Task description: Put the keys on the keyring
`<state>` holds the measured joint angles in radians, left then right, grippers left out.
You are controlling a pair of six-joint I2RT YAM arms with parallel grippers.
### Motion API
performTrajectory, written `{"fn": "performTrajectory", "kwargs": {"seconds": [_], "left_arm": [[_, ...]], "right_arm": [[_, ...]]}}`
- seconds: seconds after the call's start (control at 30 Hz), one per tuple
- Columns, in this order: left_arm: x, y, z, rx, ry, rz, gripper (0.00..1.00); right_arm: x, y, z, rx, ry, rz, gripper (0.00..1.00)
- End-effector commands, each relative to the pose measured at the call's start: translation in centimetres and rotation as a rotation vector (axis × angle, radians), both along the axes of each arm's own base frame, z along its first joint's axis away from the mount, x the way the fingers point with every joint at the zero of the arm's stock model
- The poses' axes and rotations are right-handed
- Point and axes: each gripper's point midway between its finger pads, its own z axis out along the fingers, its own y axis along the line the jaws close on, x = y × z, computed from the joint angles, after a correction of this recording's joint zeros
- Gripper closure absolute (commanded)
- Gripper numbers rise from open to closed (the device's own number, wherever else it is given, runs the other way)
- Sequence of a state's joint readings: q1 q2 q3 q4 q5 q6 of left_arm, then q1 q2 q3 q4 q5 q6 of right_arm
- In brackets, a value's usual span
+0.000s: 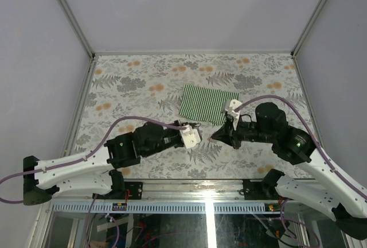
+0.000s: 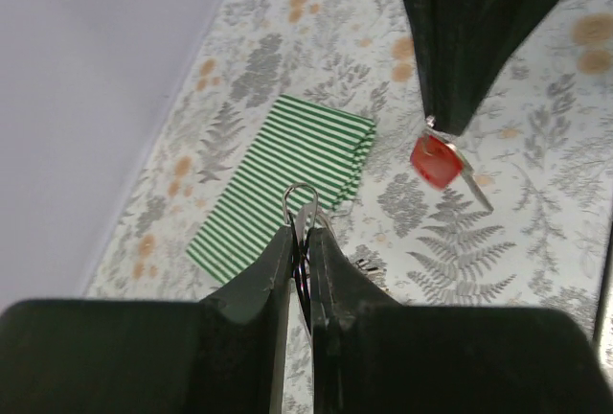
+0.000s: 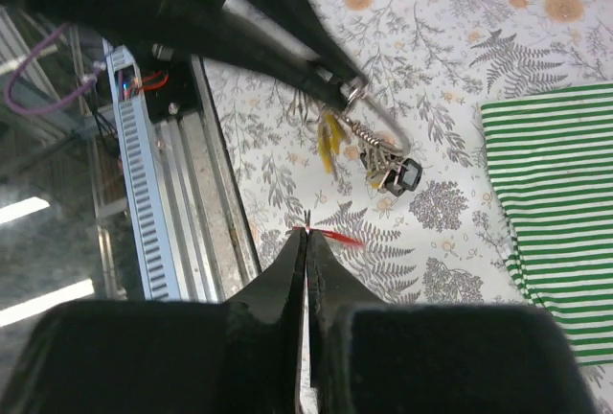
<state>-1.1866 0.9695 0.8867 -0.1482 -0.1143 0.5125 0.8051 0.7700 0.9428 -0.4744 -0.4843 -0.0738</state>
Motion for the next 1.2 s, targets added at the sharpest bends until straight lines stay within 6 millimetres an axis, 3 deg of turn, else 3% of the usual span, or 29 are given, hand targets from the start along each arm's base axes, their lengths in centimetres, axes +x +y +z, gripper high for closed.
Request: {"fn": "performTrajectory", "kwargs": {"seconds": [0.0, 0.13, 0.3, 0.4, 0.57, 0.83, 1.17], "left_arm": [[1.4, 1.0, 3.4, -0.082, -0.213, 0.142, 1.0], [2.6, 2.1, 3.2, 0.002, -0.363, 0.231, 1.0], [3.0, 3.3, 3.2, 0.145, -0.574, 0.209, 1.0], [3.3, 4.4, 5.4, 0.074, -0.718, 0.28, 1.0], [4.0, 5.3, 5.6, 0.158, -0.94, 0.353, 1.0], [4.1, 5.9, 6.2, 0.206, -1.06, 0.394, 1.0], [4.4, 5.8, 4.2, 0.387, -1.129, 0.353, 1.0]], "right_arm": [[2.3, 0.5, 2.8, -0.002, 0.126, -0.173, 1.0], [3.0, 1.2, 2.7, -0.057, 0.257, -0.237, 1.0], [4.3, 1.4, 3.2, -0.016, 0.26, -0.315, 1.0], [3.6, 2.2, 3.7, -0.015, 0.285, -0.258, 1.0], [2.6, 3.5, 4.5, 0.035, 0.308, -0.166, 1.0], [3.3, 4.6, 4.9, 0.03, 0.292, -0.137, 1.0], [4.8, 6.4, 7.2, 0.126, 0.281, -0.143, 1.0]]}}
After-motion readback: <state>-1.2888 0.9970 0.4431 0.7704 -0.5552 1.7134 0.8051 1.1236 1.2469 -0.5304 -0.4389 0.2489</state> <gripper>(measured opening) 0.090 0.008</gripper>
